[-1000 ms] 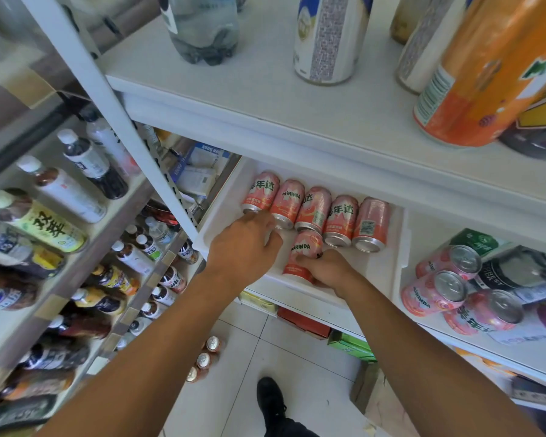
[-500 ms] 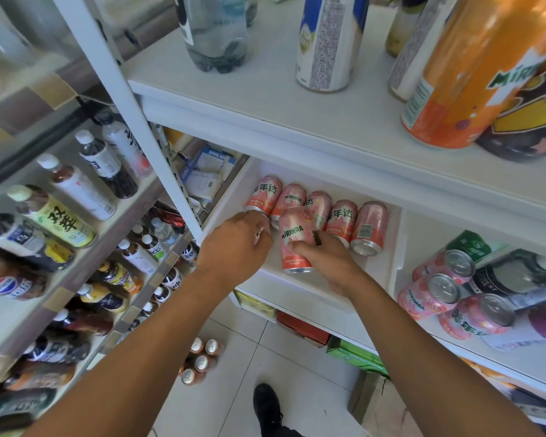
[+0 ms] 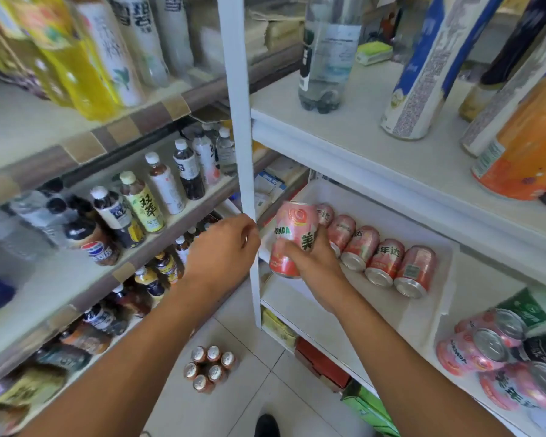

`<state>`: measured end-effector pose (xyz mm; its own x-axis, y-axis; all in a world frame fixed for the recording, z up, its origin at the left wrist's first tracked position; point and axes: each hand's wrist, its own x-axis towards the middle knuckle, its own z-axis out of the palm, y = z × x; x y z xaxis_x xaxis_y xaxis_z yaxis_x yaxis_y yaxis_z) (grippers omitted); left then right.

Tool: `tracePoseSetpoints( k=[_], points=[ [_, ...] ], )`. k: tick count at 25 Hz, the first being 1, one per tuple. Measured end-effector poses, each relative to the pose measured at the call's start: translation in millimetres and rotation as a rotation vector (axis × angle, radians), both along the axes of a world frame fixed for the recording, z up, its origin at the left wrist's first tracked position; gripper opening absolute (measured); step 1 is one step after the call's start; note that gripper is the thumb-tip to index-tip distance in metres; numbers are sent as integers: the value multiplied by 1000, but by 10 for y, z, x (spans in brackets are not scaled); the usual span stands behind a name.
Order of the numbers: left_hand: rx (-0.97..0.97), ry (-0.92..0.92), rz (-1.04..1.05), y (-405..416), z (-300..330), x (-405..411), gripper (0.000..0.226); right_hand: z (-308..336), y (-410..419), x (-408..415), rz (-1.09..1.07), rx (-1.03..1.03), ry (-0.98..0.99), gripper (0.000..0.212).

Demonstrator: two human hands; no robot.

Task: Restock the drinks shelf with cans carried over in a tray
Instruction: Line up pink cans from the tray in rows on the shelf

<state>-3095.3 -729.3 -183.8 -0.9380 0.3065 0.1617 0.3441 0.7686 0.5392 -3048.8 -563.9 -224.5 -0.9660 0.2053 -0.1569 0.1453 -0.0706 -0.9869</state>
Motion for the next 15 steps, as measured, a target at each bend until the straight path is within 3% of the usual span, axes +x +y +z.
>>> tracePoseSetpoints(
  k=[5,9,15],
  points=[
    [12,50,200,-832,188,58,17,336,-661,-147,216,78,67,58],
    [0,108,329,-1436,394,179,19,599,-1227,-236,282,193,150,52],
    [25,164,520,-2466,612,454,18,921,-2210,-252,371,271,215,62]
  ],
)
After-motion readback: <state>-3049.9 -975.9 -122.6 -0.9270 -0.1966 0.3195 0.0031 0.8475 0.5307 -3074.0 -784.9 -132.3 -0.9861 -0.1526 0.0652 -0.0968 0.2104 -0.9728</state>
